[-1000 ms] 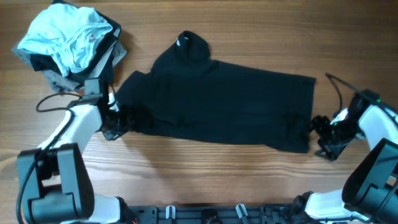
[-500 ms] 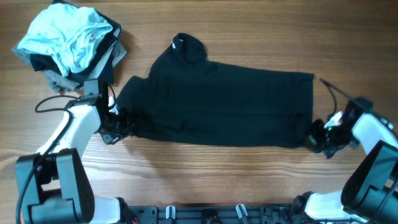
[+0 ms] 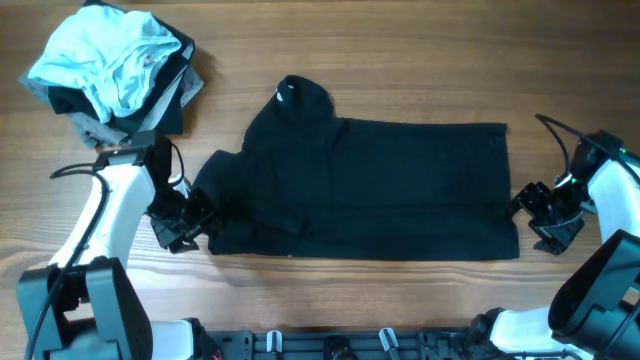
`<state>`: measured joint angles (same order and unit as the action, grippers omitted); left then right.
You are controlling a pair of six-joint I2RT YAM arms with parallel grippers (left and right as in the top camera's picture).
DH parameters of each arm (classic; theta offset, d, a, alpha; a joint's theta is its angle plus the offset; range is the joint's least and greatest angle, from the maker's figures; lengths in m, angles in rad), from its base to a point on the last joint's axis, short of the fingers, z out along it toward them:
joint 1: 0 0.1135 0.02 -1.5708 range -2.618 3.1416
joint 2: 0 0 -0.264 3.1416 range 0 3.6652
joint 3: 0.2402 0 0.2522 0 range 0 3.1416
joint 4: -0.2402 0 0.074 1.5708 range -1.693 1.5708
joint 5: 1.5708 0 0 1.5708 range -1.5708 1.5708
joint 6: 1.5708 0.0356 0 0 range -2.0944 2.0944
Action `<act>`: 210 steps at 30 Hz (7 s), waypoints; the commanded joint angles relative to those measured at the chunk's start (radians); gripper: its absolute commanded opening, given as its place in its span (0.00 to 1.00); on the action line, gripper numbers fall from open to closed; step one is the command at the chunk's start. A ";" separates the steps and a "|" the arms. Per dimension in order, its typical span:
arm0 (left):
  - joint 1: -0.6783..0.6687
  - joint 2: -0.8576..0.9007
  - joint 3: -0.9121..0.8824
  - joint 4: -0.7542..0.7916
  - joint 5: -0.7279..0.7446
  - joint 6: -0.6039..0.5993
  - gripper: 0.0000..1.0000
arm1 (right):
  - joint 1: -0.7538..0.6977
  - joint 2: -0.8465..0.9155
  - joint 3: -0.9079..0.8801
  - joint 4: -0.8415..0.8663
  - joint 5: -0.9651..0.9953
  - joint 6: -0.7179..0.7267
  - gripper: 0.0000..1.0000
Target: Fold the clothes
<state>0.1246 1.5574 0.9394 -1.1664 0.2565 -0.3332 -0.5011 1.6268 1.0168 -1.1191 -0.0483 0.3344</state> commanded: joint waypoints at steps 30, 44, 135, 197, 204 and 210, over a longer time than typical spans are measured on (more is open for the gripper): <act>-0.298 0.568 0.411 1.188 0.126 0.136 0.55 | -0.002 0.005 0.169 0.234 -0.449 -0.172 0.75; -0.312 0.625 0.410 1.186 0.072 0.146 0.55 | -0.002 0.005 0.169 0.282 -0.446 -0.124 0.73; -0.280 0.063 0.240 0.037 -0.043 0.117 0.39 | -0.037 0.048 0.152 -0.024 -0.101 -0.111 0.64; -0.092 -0.083 0.192 0.164 0.045 0.174 0.94 | 0.942 -0.091 0.091 0.122 -0.139 -0.218 0.55; -0.092 -0.083 0.192 0.164 0.045 0.173 0.85 | 0.874 -0.014 0.061 0.161 -0.062 -0.095 0.04; -0.093 -0.065 0.190 0.151 0.046 0.172 0.98 | 0.977 0.080 -0.003 0.198 -0.453 -0.305 0.04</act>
<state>0.0277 1.4857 1.1179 -1.0039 0.3042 -0.1688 0.4164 1.6958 1.0237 -0.9226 -0.2672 0.1738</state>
